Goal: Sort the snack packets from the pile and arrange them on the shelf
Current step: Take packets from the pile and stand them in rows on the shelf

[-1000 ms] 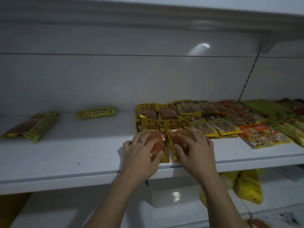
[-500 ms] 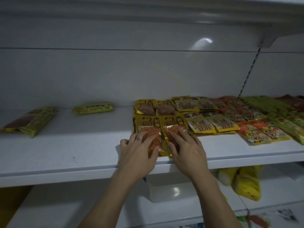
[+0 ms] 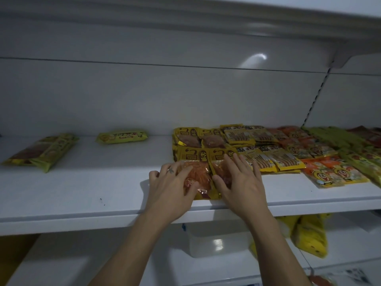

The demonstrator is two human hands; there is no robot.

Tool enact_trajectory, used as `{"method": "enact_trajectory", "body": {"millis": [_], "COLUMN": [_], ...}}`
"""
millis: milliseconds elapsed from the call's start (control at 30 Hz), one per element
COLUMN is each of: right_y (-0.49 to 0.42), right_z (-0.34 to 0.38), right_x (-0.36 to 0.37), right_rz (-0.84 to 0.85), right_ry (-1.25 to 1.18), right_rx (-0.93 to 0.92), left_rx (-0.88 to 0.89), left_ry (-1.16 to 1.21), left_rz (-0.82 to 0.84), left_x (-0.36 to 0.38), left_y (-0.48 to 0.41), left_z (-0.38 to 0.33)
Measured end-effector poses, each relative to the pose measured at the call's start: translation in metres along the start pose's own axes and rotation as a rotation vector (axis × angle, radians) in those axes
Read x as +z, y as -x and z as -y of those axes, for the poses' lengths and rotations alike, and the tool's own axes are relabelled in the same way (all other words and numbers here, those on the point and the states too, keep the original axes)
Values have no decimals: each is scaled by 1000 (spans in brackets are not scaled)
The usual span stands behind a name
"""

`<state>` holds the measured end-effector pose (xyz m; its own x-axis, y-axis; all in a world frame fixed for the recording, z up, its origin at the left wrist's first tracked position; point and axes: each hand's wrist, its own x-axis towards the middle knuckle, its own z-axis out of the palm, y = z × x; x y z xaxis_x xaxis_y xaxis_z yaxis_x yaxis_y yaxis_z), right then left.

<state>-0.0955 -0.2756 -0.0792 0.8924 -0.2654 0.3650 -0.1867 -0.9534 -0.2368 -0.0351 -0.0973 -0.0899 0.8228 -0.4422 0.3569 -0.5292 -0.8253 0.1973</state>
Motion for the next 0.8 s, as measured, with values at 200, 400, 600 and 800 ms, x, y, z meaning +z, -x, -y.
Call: {"method": "enact_trajectory", "body": {"millis": [200,400,600,800], "right_y": [-28,-52,-75,-87], "right_z": [57,147,249,332], "right_x": [2,17,45,76], "right_rz": [8,104,161,222], "right_ry": [-17,-73,-139,-134], "right_rx": [-127,-306,-478,-566], "left_rx": [-66,-160,-282,-390], "left_ry": [-8,-53,-104,-169], "left_rz": [-14,-90,-183,-217], "left_x": [-21,-50,-78,-96], "left_y": [1,10,23,41], "left_z": [48,120,204,289]}}
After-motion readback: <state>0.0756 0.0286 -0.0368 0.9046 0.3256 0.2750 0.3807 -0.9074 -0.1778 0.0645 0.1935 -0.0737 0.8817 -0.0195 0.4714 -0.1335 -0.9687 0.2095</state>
